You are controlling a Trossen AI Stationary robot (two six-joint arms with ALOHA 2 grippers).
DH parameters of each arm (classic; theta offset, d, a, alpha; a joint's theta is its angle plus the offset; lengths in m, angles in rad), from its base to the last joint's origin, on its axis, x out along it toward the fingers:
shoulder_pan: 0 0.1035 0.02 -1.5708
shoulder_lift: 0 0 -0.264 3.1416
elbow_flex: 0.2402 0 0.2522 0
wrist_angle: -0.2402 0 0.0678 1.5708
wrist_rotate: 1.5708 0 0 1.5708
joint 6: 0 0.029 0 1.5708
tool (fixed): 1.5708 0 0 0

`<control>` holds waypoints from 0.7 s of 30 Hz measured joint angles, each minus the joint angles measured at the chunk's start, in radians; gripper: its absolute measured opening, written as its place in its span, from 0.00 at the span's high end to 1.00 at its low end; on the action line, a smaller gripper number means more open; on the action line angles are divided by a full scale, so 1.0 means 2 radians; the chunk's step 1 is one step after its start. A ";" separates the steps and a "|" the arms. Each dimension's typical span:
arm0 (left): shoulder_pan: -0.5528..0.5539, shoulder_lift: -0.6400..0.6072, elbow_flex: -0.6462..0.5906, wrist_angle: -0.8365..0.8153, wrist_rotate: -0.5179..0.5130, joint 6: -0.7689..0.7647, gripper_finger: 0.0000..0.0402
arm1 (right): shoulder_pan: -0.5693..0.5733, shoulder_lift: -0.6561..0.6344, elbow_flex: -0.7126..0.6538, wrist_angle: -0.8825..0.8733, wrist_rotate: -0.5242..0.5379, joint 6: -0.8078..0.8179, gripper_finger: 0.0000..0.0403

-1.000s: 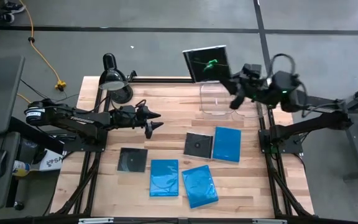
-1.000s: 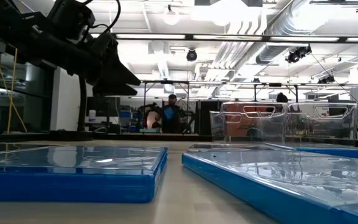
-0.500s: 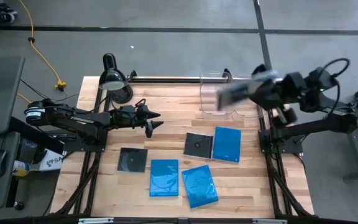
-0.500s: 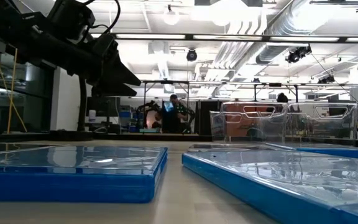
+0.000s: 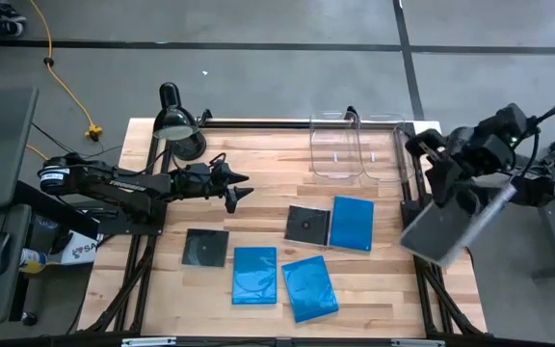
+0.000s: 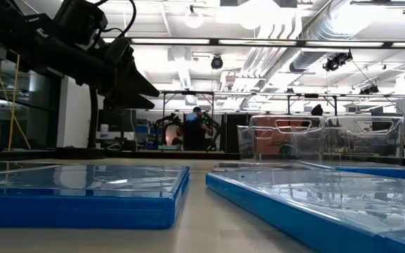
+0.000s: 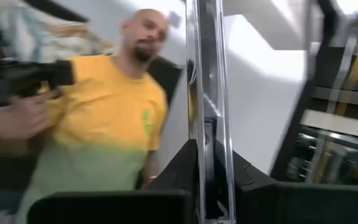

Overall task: Pick & place jewel cases by type
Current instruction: Put the top black CD case into the right transparent bin

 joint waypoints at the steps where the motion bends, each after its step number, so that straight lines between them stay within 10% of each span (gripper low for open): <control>1: 0.000 0.000 0.000 0.000 0.000 0.000 0.41 | 0.000 0.000 0.000 0.002 -0.011 0.000 0.96; 10: 0.000 0.000 0.000 0.000 0.000 -0.005 0.41 | 0.000 0.000 0.000 0.006 -0.017 -0.002 0.97; 21: 0.000 0.000 0.000 -0.001 0.000 -0.009 0.41 | -0.012 -0.010 0.000 -0.026 0.282 -0.002 0.96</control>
